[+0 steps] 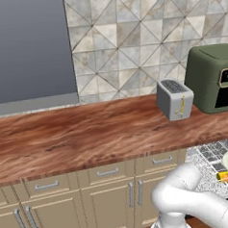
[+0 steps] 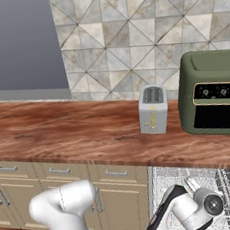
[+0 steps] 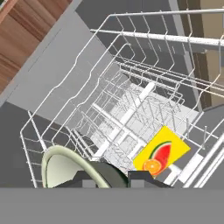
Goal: Pick up the cup and bowl from the counter, place them in the dishwasher, and close the dishwasher door.
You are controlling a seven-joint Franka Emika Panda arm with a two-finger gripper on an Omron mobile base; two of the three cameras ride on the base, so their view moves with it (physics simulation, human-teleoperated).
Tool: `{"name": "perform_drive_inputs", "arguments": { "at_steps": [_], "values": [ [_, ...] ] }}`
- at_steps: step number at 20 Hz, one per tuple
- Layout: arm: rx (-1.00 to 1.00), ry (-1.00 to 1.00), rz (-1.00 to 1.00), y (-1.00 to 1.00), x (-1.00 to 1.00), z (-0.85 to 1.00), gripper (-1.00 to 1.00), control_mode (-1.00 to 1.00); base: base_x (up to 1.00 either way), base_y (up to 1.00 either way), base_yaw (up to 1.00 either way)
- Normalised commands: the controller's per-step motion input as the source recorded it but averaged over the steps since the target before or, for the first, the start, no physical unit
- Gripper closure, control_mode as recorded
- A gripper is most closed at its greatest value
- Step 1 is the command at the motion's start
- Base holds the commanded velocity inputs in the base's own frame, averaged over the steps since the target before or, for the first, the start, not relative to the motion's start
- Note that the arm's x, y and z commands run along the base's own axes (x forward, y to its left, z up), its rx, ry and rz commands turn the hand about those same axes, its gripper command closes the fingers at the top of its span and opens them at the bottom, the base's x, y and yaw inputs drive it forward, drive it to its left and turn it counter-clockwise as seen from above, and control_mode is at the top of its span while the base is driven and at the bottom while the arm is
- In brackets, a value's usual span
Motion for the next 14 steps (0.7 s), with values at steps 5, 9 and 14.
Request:
{"name": "perform_drive_inputs", "arguments": {
  "at_steps": [5,9,14],
  "values": [
    [0.00,0.00,-0.01,-0.52,0.18,-0.12,1.00,-1.00,0.00,0.00,0.00],
    [0.00,0.00,-0.01,-0.61,0.26,-0.15,1.00,-1.00,0.00,0.00,0.00],
    [0.00,0.00,0.00,-0.54,0.16,-0.29,1.00,-1.00,0.00,0.00,0.00]
  ]
}}
